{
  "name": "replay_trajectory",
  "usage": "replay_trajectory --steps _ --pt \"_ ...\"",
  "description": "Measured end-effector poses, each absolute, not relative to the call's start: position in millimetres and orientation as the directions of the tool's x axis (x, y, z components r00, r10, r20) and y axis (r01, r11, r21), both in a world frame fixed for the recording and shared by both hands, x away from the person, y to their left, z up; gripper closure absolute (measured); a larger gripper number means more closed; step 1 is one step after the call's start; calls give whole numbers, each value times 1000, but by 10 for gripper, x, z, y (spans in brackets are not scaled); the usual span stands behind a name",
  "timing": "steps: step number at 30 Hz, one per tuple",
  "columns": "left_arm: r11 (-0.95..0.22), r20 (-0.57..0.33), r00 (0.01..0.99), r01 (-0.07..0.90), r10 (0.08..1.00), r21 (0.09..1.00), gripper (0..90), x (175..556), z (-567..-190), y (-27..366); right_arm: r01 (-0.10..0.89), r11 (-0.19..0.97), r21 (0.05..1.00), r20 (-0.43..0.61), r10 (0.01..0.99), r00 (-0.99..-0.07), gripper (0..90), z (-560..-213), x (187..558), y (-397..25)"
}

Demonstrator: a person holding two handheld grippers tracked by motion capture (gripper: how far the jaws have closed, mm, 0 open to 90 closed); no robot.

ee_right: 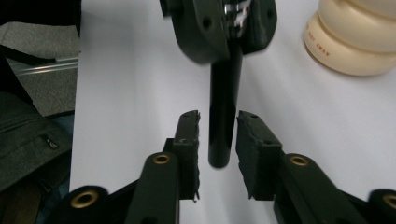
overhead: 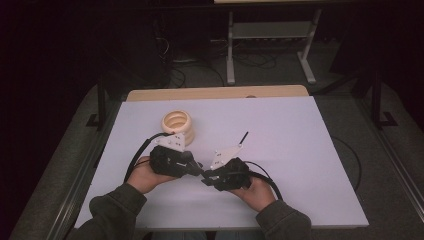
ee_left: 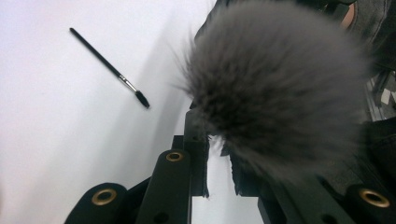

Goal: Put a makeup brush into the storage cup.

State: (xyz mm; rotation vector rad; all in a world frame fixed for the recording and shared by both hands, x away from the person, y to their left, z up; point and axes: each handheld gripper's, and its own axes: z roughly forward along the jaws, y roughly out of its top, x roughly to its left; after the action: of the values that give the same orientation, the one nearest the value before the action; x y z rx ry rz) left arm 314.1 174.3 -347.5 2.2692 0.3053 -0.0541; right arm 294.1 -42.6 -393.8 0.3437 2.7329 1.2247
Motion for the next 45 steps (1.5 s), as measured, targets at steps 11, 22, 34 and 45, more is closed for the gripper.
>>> replay_trajectory --steps 11,22,34,45 --pt "-619 -144 954 282 264 733 783 3224 -3467 1860 212 639 739 -2 317 -949 578 -3886 2941 -602" --pt "-610 -143 942 308 304 730 784 3313 -3449 1950 311 578 754 60 411 -910 488 -3866 2942 -963" --pt "-602 -145 932 329 333 727 784 3392 -3394 2016 365 557 746 89 460 -883 428 -3911 2977 -1177" --pt "-594 -150 920 351 361 724 784 3494 -3283 2087 391 542 744 93 495 -864 381 -3914 3002 -1360"
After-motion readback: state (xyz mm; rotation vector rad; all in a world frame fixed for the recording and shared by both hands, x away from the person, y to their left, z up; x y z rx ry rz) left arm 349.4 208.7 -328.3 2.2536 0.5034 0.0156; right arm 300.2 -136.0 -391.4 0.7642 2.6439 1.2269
